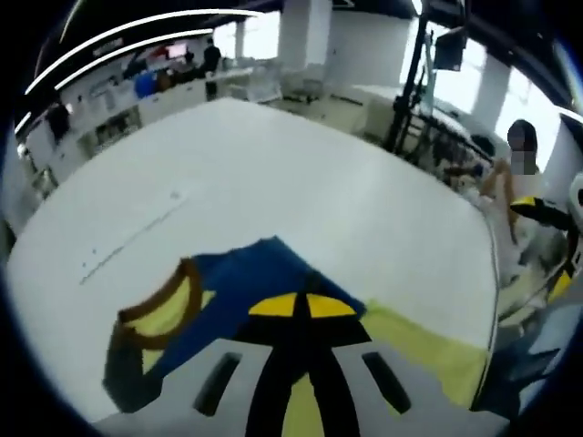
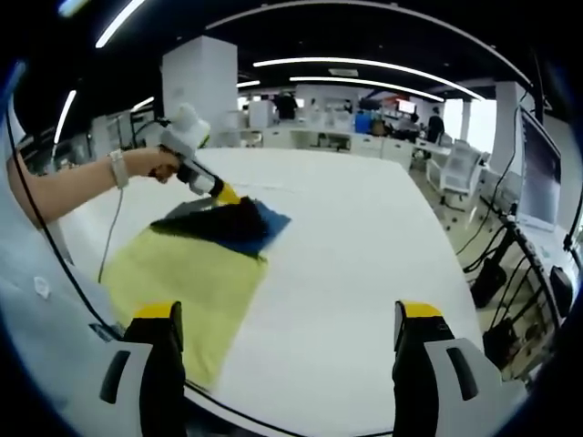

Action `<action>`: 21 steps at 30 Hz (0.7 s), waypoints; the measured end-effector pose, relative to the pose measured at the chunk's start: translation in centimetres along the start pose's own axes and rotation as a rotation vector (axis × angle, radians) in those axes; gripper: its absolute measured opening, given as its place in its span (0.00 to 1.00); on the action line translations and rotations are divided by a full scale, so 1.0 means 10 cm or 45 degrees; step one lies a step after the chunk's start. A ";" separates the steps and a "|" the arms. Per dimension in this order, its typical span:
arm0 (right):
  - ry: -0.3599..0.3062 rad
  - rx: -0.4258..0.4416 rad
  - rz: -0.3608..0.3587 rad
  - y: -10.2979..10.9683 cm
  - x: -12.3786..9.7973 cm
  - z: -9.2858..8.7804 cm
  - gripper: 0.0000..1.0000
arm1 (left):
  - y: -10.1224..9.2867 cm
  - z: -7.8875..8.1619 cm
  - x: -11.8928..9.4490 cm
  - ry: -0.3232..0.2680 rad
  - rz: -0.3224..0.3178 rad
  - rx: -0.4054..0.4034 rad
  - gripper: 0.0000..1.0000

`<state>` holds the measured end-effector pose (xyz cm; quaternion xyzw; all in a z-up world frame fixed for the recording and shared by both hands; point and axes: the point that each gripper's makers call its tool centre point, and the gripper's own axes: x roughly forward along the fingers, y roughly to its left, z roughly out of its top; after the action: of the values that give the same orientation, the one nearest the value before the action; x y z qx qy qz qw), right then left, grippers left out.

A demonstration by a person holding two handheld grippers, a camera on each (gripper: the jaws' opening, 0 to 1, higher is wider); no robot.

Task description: Fold the garment on the visible template until the final outline fits inside the template.

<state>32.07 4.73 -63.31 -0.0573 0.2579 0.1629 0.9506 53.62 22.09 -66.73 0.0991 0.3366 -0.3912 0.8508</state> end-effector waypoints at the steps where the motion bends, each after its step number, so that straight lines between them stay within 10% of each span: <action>1: 0.000 0.000 0.001 0.00 0.00 0.00 0.95 | 0.04 0.06 -0.04 -0.040 0.017 -0.044 0.00; 9: -0.005 -0.012 0.017 0.01 0.05 0.04 0.95 | 0.02 0.15 -0.06 -0.112 0.046 -0.089 0.00; 21: 0.013 0.007 -0.008 -0.04 0.00 -0.05 0.95 | -0.49 -0.32 0.23 0.005 -0.068 -0.086 0.00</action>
<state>32.00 4.31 -63.70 -0.0561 0.2632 0.1589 0.9499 49.53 18.82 -70.18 0.0621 0.3540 -0.4020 0.8422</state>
